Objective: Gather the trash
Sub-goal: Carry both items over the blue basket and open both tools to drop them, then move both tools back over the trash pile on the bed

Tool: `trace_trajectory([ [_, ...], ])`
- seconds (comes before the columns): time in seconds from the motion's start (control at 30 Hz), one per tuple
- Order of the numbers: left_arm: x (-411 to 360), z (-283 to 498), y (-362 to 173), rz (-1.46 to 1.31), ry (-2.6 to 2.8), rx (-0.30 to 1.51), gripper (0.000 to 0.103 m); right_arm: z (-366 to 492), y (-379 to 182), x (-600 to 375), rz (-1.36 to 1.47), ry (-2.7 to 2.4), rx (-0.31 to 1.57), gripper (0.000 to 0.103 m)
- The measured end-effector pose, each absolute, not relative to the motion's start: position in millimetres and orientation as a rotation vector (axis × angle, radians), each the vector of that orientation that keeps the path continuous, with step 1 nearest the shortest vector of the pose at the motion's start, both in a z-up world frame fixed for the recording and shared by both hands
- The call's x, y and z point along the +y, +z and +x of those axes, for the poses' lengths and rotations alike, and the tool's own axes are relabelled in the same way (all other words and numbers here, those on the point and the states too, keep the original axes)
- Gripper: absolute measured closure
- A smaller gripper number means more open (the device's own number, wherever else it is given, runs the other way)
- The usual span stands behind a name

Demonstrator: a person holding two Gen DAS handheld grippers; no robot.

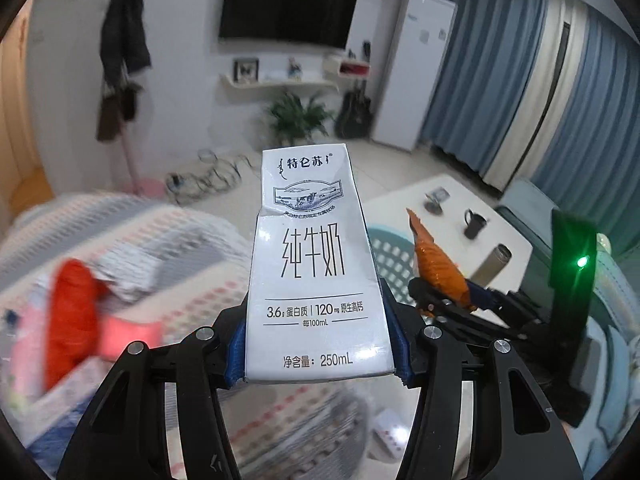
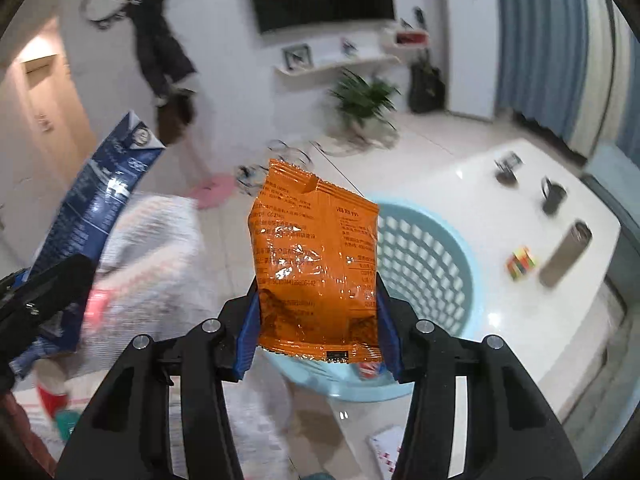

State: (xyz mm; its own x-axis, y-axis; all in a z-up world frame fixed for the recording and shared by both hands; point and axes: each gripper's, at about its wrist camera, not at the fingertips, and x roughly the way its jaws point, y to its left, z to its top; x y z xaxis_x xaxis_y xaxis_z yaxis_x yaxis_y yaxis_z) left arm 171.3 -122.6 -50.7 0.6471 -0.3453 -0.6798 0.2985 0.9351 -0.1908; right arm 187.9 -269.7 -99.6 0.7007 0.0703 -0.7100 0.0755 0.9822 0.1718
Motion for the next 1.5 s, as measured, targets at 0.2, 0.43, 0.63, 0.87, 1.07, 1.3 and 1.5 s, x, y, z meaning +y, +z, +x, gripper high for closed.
trace_trajectory([
  [0.2, -142.2, 202.2, -88.9, -0.095, -0.405, 0.889, 0.050, 207.7, -152.4, -297.8, 0.276, -0.047, 0.924, 0.054],
  [0.43, -151.5, 213.2, -115.1, -0.095, -0.440, 0.935, 0.045, 220.4, -186.9, -308.0, 0.344, -0.043, 1.008, 0.045],
  [0.63, -149.2, 210.0, -113.9, -0.104, -0.446, 0.926, 0.034, 219.0, -188.0, -319.8, 0.395, -0.062, 1.001, 0.032],
  [0.87, -133.7, 199.2, -106.2, -0.140, -0.436, 0.906, 0.033, 208.9, -177.9, -317.4, 0.390, -0.050, 0.989, 0.032],
  [1.07, -113.5, 174.8, -82.0, -0.149, -0.426, 0.849, 0.033, 190.9, -148.9, -291.4, 0.316, -0.005, 0.930, 0.032],
  [1.3, -74.4, 128.9, -46.6, -0.176, -0.373, 0.735, 0.033, 160.6, -106.1, -243.6, 0.230, 0.106, 0.830, 0.032],
  [1.5, -19.8, 84.8, -27.8, -0.220, -0.275, 0.666, 0.033, 125.3, -80.8, -181.4, 0.150, 0.261, 0.770, 0.032],
])
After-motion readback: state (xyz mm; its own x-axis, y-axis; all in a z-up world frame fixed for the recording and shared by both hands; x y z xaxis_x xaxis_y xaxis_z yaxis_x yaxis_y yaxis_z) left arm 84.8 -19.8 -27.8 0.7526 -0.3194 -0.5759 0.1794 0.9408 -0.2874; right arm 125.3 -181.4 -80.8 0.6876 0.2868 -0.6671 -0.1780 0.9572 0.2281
